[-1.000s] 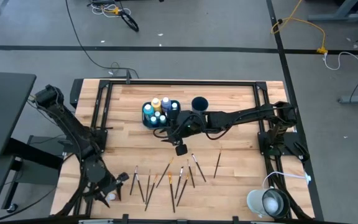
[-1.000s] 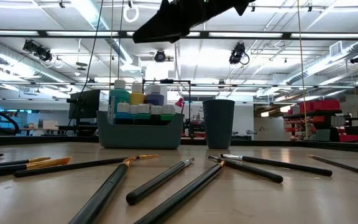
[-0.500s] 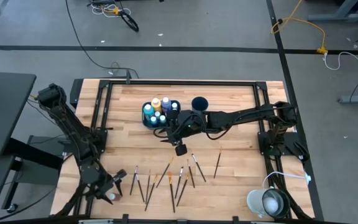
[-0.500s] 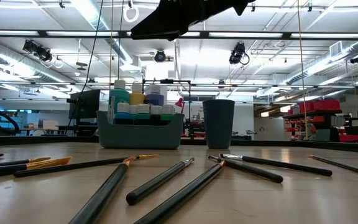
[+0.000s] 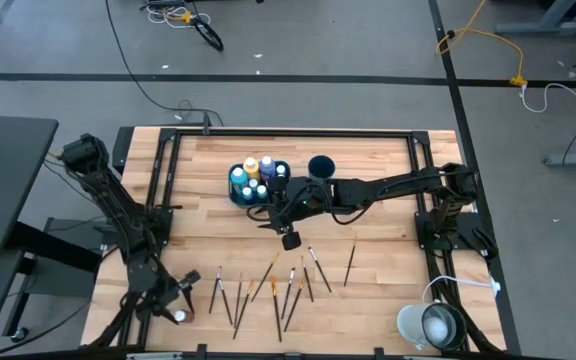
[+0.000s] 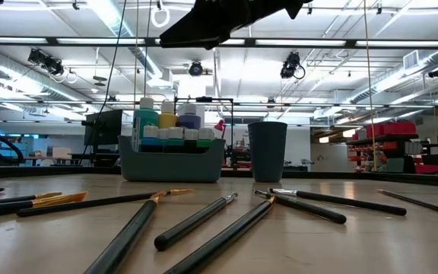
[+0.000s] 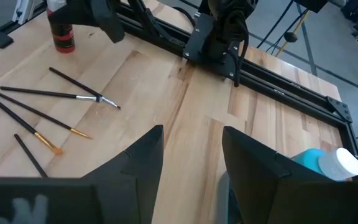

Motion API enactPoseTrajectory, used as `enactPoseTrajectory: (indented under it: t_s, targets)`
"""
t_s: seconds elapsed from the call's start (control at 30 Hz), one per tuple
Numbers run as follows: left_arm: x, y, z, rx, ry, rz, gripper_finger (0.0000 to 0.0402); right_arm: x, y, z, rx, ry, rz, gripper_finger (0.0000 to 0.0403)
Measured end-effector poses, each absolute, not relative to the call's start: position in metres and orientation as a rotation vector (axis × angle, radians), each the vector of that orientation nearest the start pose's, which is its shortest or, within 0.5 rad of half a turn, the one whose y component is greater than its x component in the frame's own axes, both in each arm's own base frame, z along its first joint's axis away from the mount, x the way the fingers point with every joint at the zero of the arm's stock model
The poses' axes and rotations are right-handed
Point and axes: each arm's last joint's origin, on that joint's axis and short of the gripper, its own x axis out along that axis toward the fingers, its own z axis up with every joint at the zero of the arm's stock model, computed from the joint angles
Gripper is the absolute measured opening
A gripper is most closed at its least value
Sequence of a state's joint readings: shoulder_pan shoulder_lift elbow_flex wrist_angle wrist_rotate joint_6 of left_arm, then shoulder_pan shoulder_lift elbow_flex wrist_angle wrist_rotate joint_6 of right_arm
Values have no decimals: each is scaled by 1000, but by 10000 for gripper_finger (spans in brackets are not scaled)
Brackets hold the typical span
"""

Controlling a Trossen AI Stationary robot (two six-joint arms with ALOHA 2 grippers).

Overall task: Pick & Place Paint Supplies
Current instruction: Put the red paint bottle into the blue bin

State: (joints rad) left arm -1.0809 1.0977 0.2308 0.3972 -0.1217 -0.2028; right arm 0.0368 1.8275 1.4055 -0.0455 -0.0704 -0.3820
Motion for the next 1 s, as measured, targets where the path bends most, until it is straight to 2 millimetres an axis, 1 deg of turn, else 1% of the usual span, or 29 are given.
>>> enactPoseTrajectory:
  t_s: [0.13, 0.2, 0.3, 0.47, 0.63, 0.77, 0.9, 1.0]
  targets:
    - [91, -163, 143, 90, 486, -898, 231, 421, 18, 270, -367, 440, 193, 169]
    - [91, -163, 143, 95, 484, -898, 222, 421, 17, 270, -367, 440, 193, 169]
    - [91, -163, 143, 107, 477, -901, 194, 421, 18, 270, -368, 440, 194, 169]
    - [91, -163, 144, 97, 472, -895, 128, 421, 17, 270, -368, 440, 193, 169]
    - [94, -164, 147, 90, 422, -838, 124, 421, 17, 270, -368, 440, 193, 169]
    - [98, -163, 153, 116, 316, -736, 124, 421, 17, 270, -368, 441, 192, 169]
    - [108, -157, 160, 167, 212, -553, 135, 421, 17, 270, -384, 440, 194, 169]
    - [120, -149, 166, 164, 160, -408, 131, 421, 17, 270, -403, 438, 198, 169]
